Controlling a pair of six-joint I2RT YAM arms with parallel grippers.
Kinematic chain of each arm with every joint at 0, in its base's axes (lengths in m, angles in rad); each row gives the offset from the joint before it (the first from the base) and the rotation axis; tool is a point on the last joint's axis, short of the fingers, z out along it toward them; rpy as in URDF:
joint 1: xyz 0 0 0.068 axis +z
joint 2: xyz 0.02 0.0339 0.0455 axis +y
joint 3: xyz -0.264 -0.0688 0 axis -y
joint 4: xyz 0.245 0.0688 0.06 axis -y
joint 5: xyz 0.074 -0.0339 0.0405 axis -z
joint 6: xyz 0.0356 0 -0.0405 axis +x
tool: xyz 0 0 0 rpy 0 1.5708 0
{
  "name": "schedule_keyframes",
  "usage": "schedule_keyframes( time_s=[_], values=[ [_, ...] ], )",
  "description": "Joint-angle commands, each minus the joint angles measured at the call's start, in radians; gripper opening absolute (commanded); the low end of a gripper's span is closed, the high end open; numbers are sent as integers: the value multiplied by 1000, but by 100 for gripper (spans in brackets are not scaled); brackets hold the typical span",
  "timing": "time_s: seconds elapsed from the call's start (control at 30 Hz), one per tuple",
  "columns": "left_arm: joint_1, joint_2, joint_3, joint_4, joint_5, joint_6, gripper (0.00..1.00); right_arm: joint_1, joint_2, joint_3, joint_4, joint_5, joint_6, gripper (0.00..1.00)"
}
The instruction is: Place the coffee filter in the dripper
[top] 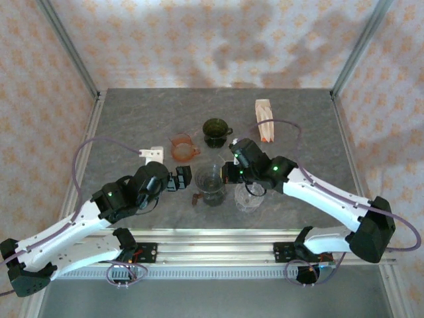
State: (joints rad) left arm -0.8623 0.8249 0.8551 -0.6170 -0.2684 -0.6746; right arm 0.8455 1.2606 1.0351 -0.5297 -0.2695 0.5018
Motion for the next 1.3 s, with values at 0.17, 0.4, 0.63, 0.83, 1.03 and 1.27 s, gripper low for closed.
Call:
schedule_keyframes(
  time_s=[0.17,0.4,0.63,0.83,1.03,1.27],
  values=[
    [-3,-2,-19,-3,-42,-17,100,-8,-1,42,-34,41,34,0],
    [-3,5,-20,1,-43,-15,100,-8,-1,28,-37,60,61,0],
    [-3,12,-20,10,-37,-14,100,-8,3,38,-45,74,61,64],
    [-2,5,-39,35,-46,-19,100,-13,-54,56,-79,220,55,74],
    [-2,-3,-68,65,-62,-31,100,-108,-72,129,-147,433,-94,71],
    [-1,4,-93,111,-42,-33,100,-332,114,244,-118,582,-228,55]
  ],
)
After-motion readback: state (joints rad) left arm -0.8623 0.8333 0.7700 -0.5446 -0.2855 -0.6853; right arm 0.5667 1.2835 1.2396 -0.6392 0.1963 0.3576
